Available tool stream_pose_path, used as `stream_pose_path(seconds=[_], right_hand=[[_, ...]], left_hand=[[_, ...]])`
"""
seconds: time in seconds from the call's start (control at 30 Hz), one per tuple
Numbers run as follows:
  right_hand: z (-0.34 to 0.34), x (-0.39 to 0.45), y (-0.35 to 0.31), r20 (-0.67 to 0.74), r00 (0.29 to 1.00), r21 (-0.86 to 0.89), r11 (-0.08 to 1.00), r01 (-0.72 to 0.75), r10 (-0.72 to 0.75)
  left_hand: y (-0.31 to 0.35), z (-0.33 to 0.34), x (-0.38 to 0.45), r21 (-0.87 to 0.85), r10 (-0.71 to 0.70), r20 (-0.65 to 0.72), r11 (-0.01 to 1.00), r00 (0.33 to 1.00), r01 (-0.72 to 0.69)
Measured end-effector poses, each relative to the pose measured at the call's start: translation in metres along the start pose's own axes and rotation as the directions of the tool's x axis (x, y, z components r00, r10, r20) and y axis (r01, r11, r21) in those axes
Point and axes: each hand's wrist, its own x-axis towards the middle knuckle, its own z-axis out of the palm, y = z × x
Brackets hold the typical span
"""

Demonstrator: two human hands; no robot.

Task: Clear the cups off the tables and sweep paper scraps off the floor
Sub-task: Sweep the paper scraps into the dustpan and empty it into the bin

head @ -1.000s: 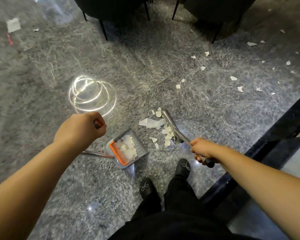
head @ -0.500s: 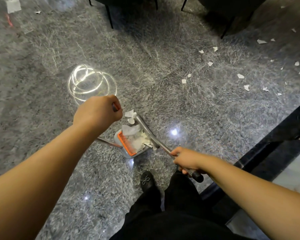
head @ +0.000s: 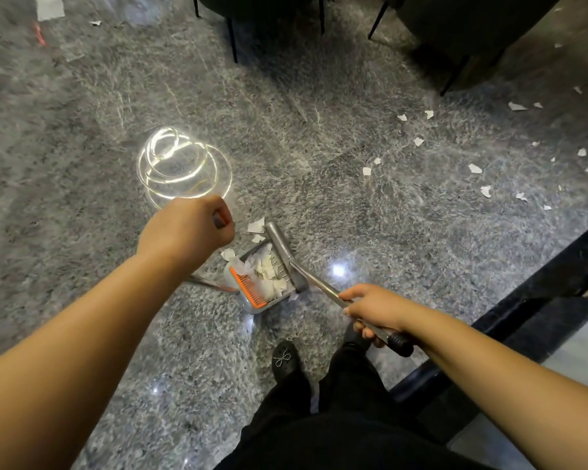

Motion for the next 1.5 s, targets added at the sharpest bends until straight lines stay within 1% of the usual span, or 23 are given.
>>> stream_pose_path(seconds=[0.17,0.27,0.37,0.43,0.53,0.7,0.83,1.0,1.2,1.33,1.5], right_hand=[[-0.015,-0.003,-0.019,-0.046,0.999,0.012,1.000,0.023,-0.023],[-0.025,0.002,-0.031,-0.064,0.998,0.028,0.999,0.020,-0.018],[-0.034,0.016,-0.043,-0.053,0.999,0.068,0.998,0.007,-0.003],[-0.040,0.026,-0.053,-0.048,0.999,0.063,0.998,0.017,-0.014],[-0.050,0.047,-0.072,-0.043,0.999,0.014,1.000,0.018,-0.018],[-0.065,0.080,-0.106,-0.029,0.999,-0.085,0.996,0.023,-0.025],[-0.075,0.102,-0.132,-0.009,0.999,-0.182,0.982,0.044,-0.046],[-0.080,0.128,-0.155,0.039,0.998,-0.322,0.945,0.064,-0.054],[-0.065,0.145,-0.170,0.124,0.992,-0.518,0.851,0.090,-0.029],[-0.040,0.137,-0.177,0.198,0.980,-0.579,0.807,0.117,0.000],[-0.002,0.124,-0.176,0.293,0.956,-0.600,0.783,0.164,0.025]], left_hand=[[-0.031,-0.012,-0.021,-0.037,-0.138,-0.063,0.990,0.988,0.136],[-0.046,-0.021,-0.031,-0.057,-0.177,-0.096,0.983,0.980,0.172],[-0.057,-0.031,-0.035,-0.064,-0.215,-0.122,0.976,0.969,0.208],[-0.063,-0.038,-0.038,-0.061,-0.244,-0.126,0.969,0.962,0.238],[-0.074,-0.047,-0.042,-0.059,-0.309,-0.133,0.951,0.942,0.304],[-0.088,-0.057,-0.041,0.002,-0.423,-0.139,0.904,0.895,0.427],[-0.100,-0.060,-0.030,0.044,-0.475,-0.126,0.874,0.871,0.483],[-0.107,-0.054,-0.008,0.090,-0.476,-0.084,0.871,0.875,0.482],[-0.117,-0.057,0.011,0.088,-0.496,-0.095,0.860,0.863,0.503],[-0.110,-0.051,0.015,0.085,-0.495,-0.106,0.860,0.862,0.504],[-0.104,-0.045,0.013,0.078,-0.471,-0.125,0.873,0.873,0.482]])
